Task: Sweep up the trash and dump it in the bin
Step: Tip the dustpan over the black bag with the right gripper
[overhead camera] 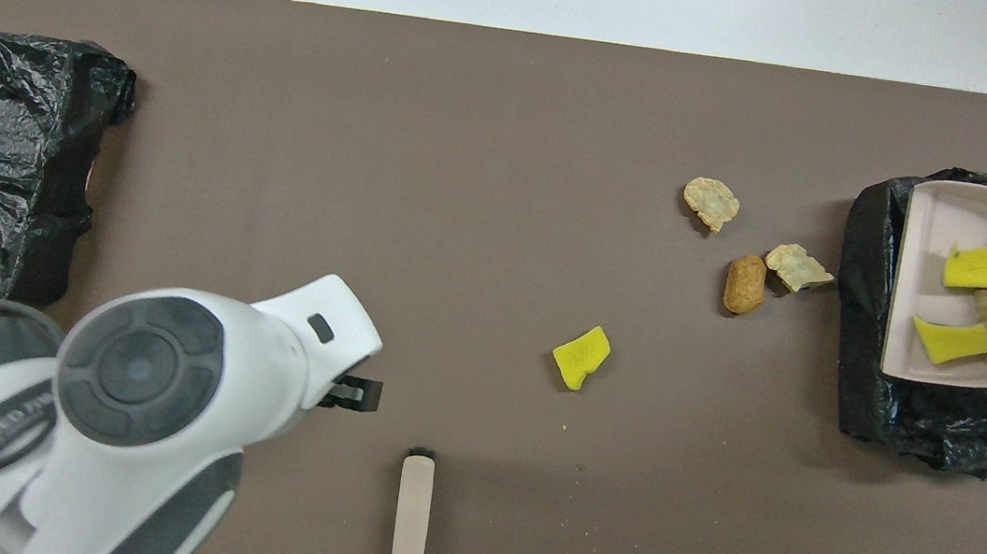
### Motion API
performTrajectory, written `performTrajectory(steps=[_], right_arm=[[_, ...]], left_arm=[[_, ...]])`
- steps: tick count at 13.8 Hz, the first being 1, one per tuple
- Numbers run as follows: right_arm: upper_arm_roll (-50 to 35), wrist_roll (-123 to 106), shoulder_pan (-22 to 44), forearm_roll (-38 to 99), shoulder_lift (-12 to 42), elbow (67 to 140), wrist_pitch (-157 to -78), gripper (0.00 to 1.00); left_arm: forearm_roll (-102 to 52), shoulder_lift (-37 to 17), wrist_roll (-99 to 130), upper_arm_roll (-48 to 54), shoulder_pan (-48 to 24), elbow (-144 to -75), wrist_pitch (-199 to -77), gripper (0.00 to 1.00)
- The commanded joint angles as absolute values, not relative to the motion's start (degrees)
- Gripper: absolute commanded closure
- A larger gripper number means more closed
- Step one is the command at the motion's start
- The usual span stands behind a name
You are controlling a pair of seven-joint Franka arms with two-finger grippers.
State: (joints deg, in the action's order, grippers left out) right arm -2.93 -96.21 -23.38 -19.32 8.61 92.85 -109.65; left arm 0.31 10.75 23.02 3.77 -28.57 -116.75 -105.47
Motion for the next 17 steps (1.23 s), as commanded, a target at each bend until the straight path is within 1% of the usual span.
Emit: performTrajectory(steps=[1,4,5,8,9,13,17], right_arm=[[-3.5,-95.6,-24.3,-26.2,9.1,91.8,-110.3,1.00],[-4.3,-95.5,-23.5,-37.3,9.1,91.8,-108.3,1.00],[-4.5,-95.5,-23.0,-39.4,9.3,91.5,-106.0,1.00],[-4.5,-92.0,-18.6,-48.1,10.4,88.2,-97.8,1.00],[-4.5,-92.0,-18.3,-48.9,10.3,88.1,-97.0,1.00],[-4.7,-91.8,-19.2,-48.4,10.4,88.2,-97.6,1.00],[-4.7,-91.1,-18.3,-49.1,9.8,88.0,-99.3,1.00]], left_arm=[[2.5,8.1,15.4,4.7,-23.2,-109.0,-101.3,0.00],[2.8,5.7,8.2,4.7,-18.2,-99.5,-94.9,0.00],[2.7,5.5,5.8,4.6,-16.7,-97.1,-93.0,0.00],[2.4,5.3,-0.4,4.4,-10.9,-92.1,-89.0,0.00],[2.1,4.5,-2.3,4.4,-9.0,-90.7,-87.4,0.00],[2.0,0.2,-4.1,4.1,-7.6,-83.2,-82.9,0.00],[-0.8,0.7,-6.8,4.1,-3.3,-83.6,-84.0,0.00]])
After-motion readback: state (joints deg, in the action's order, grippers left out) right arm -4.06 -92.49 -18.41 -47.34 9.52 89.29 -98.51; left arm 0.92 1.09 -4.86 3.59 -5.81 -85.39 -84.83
